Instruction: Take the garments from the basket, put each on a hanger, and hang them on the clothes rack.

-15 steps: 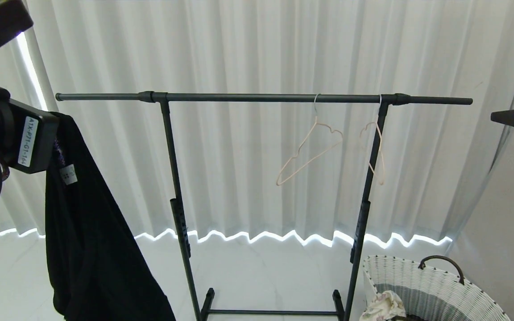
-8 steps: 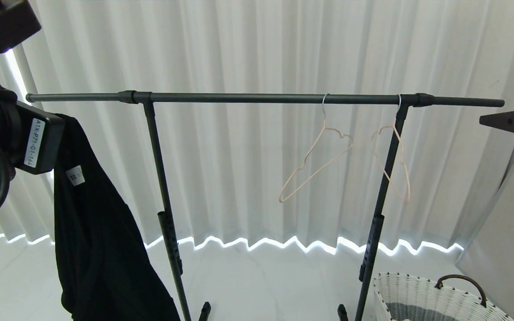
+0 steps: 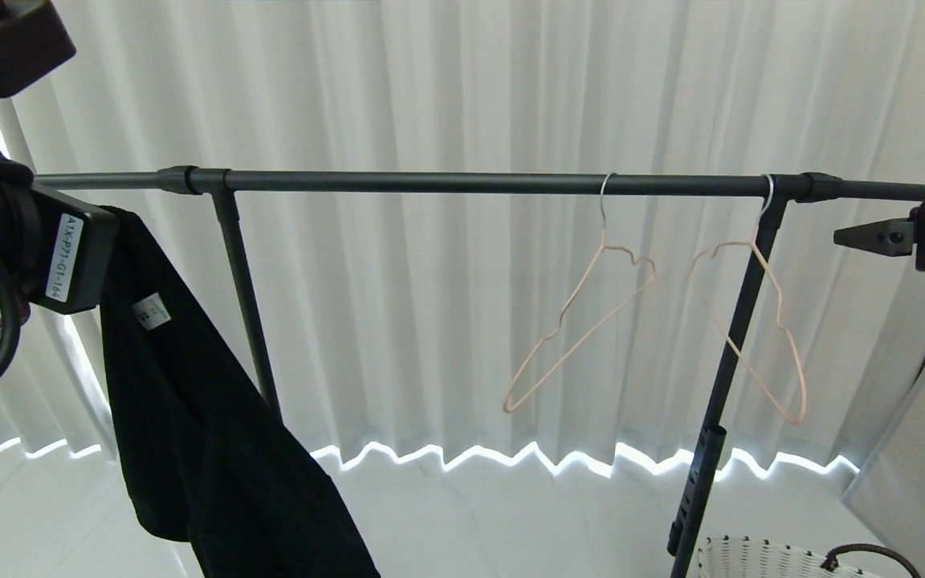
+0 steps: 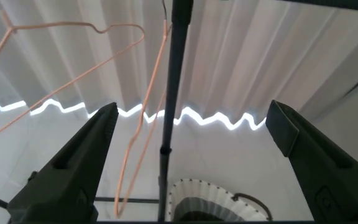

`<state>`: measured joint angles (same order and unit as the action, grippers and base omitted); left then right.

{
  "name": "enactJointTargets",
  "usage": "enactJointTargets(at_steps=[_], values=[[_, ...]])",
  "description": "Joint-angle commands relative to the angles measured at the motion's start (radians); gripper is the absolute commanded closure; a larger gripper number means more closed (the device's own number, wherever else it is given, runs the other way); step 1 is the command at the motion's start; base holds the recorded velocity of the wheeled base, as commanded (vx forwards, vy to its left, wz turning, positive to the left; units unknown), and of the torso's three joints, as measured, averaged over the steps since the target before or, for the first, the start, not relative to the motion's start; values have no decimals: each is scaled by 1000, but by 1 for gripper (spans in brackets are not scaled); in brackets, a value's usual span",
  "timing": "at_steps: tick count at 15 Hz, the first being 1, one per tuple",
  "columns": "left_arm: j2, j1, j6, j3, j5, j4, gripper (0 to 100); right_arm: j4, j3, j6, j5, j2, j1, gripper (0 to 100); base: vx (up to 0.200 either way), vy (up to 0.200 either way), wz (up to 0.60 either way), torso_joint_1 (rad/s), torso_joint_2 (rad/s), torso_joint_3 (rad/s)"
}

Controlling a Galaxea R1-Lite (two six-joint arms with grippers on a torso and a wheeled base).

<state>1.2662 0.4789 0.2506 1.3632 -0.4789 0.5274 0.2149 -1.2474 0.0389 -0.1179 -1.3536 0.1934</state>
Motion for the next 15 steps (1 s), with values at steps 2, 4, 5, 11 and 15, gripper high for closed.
enactJointTargets(at_steps=[2, 4, 5, 11, 15], values=[[2, 0, 1, -3, -1, 0, 100, -2, -10, 88, 0, -113, 8, 0, 0, 0, 0, 0, 0, 0], [1, -3, -2, -7, -1, 0, 100, -8, -18, 239, -8, -194, 47, 0, 0, 0, 0, 0, 0, 0], [1, -17, -2, -19, -1, -1, 100, -8, -18, 295, -28, -226, 70, 0, 0, 0, 0, 0, 0, 0], [1, -26, -4, -36, -1, -1, 100, 21, -27, 322, -158, -346, 95, 0, 0, 0, 0, 0, 0, 0], [-13, -26, -4, -70, -1, -1, 100, 61, -41, 323, -158, -351, 98, 0, 0, 0, 0, 0, 0, 0]])
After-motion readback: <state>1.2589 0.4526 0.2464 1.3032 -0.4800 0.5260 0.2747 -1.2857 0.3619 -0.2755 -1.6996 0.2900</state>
